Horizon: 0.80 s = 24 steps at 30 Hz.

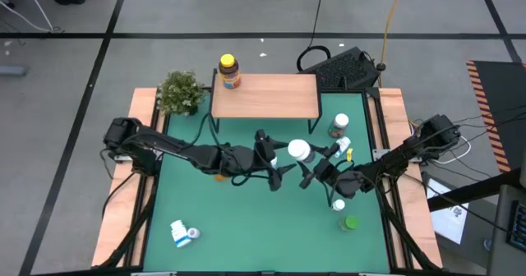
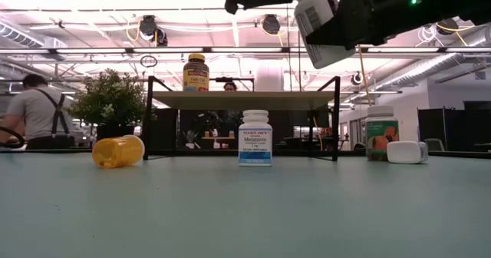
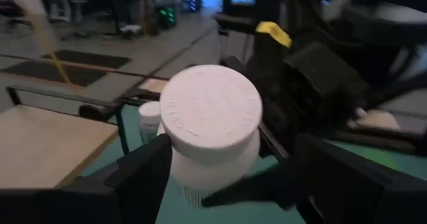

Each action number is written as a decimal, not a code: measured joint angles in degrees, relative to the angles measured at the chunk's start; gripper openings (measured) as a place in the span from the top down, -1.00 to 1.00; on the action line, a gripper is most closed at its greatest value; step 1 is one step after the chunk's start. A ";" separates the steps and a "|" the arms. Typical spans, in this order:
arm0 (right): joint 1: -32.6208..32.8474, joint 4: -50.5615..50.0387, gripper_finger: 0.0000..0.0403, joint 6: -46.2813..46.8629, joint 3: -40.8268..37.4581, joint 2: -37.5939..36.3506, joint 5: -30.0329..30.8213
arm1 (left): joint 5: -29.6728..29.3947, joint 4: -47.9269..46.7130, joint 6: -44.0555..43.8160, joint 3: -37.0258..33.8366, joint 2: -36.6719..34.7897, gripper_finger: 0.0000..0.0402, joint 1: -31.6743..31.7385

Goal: Pick and place medicine bottles onto shelf by color
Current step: Put the white and purple pill bottle on the shelf

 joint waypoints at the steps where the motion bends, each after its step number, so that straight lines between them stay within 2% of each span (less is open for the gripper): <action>1: 0.00 -0.10 -0.27 0.00 0.00 0.00 -0.22 | -1.56 1.26 -0.05 0.00 0.67 -0.55 0.02; 4: -0.13 -0.43 -0.27 -0.09 0.00 0.09 -1.01 | -6.42 4.08 -0.61 0.00 2.25 -0.55 0.17; 8: -0.53 -0.40 -0.27 -0.02 0.00 0.07 -1.09 | -6.63 9.82 0.49 0.00 3.79 -0.54 0.22; 13: -1.11 -0.65 -0.27 0.52 0.00 0.07 -1.13 | -6.70 11.45 -0.22 0.04 4.37 -0.50 0.18; 17: -1.11 -0.96 -0.27 0.83 0.00 0.09 -1.31 | -7.34 11.38 -2.64 0.04 4.51 -0.38 0.20; 21: -1.13 -1.05 -0.27 1.26 -0.02 0.09 -1.23 | -8.51 11.28 -3.14 0.04 4.73 -0.18 0.18; 24: -1.16 -0.98 -0.27 1.25 -0.02 0.09 -1.25 | -8.53 11.25 -3.06 0.04 4.73 -0.17 0.17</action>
